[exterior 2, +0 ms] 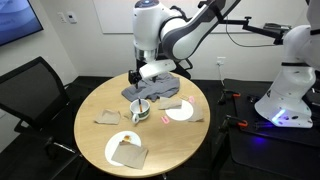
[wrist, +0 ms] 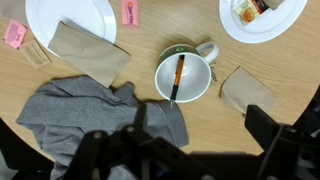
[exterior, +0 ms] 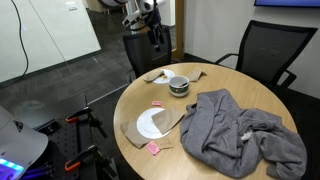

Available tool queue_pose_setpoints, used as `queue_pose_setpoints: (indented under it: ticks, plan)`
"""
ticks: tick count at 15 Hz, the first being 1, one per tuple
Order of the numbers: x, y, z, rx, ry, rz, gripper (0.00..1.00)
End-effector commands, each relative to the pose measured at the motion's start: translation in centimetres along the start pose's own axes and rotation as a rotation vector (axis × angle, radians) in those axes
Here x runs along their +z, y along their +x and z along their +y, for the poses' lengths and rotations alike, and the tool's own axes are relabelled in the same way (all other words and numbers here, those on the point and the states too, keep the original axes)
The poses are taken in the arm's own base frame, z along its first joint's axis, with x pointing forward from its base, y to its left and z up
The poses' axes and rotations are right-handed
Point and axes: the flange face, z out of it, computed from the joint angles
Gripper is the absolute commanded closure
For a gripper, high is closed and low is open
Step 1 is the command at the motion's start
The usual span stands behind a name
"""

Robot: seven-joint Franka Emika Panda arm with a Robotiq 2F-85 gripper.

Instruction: Remove the pen from the mug and put it on the table

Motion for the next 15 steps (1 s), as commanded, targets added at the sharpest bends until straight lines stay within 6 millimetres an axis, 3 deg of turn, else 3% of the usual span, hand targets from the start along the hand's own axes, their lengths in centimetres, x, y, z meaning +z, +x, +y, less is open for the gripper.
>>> queue_pose_setpoints:
  ticks: [1, 7, 15]
  plan:
    - [2.4, 0.3, 0.1, 0.038, -0.001, 0.001, 0.0]
    - [7.8, 1.1, 1.1, 0.064, -0.018, -0.021, 0.0]
    - [13.5, 2.2, 1.2, 0.178, 0.002, -0.042, 0.0]
